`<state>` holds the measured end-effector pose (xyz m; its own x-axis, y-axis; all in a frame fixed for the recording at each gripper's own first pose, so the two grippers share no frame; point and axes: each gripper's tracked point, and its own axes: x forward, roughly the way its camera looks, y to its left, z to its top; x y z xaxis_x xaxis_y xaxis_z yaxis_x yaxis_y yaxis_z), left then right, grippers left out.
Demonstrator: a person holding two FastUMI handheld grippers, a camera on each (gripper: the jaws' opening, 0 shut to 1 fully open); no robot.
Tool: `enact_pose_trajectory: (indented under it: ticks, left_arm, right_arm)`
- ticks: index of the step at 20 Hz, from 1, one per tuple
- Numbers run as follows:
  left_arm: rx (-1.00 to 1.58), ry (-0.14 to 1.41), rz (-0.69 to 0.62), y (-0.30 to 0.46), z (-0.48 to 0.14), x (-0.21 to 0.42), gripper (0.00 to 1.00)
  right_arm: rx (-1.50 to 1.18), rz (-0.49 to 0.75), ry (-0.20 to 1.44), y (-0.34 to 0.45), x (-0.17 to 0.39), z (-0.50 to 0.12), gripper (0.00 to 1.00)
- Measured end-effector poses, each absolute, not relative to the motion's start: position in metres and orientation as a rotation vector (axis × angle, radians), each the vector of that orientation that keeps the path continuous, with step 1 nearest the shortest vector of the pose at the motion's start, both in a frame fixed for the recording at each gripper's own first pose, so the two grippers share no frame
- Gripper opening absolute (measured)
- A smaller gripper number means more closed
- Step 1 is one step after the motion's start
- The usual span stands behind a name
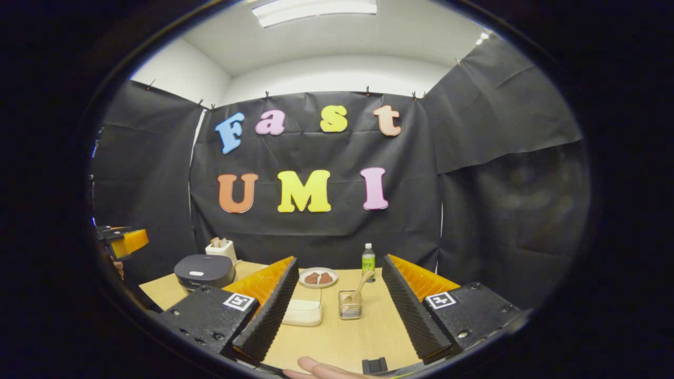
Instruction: Close the left gripper, press the button to open the rice cooker; take a wooden spoon from the chopstick holder with the right hand, scoop a spoonful of rice and pour it into the rice cooker, then put the wooden spoon back into the chopstick holder.
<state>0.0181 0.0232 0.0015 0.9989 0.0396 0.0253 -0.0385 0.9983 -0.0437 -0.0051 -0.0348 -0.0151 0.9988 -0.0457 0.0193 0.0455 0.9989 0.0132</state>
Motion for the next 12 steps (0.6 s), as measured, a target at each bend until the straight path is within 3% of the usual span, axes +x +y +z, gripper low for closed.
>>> enact_pose_trajectory:
  ticks: [4, 5, 6, 7, 9, 10, 11, 12]
  left_arm:
    - [-0.041, 0.01, 0.035, 0.029, -0.008, 0.041, 0.94]
    - [-0.034, 0.022, 0.038, 0.032, -0.01, 0.047, 0.87]
    - [-0.025, 0.028, 0.043, 0.035, -0.013, 0.054, 0.73]
    - [-0.017, 0.038, 0.041, 0.034, -0.016, 0.061, 0.77]
    - [-0.006, 0.068, 0.032, 0.037, -0.025, 0.075, 0.68]
    - [-0.007, 0.083, 0.032, 0.039, -0.03, 0.082, 0.53]
    - [-0.01, 0.103, 0.039, 0.044, -0.035, 0.087, 0.5]
    - [-0.012, 0.128, 0.054, 0.049, -0.044, 0.093, 0.57]
  right_arm:
    - [0.001, -0.029, -0.005, -0.031, -0.003, -0.028, 0.99]
    - [0.003, -0.022, -0.004, -0.03, -0.003, -0.03, 1.0]
    - [0.008, -0.019, -0.003, -0.031, -0.001, -0.033, 1.0]
    - [0.011, -0.019, -0.002, -0.033, 0.0, -0.034, 1.0]
    - [0.017, -0.023, -0.001, -0.038, 0.003, -0.038, 1.0]
    - [0.019, -0.025, 0.003, -0.041, 0.005, -0.041, 0.99]
    - [0.021, -0.024, 0.005, -0.043, 0.005, -0.044, 1.0]
    - [0.02, -0.027, 0.008, -0.046, 0.007, -0.047, 1.0]
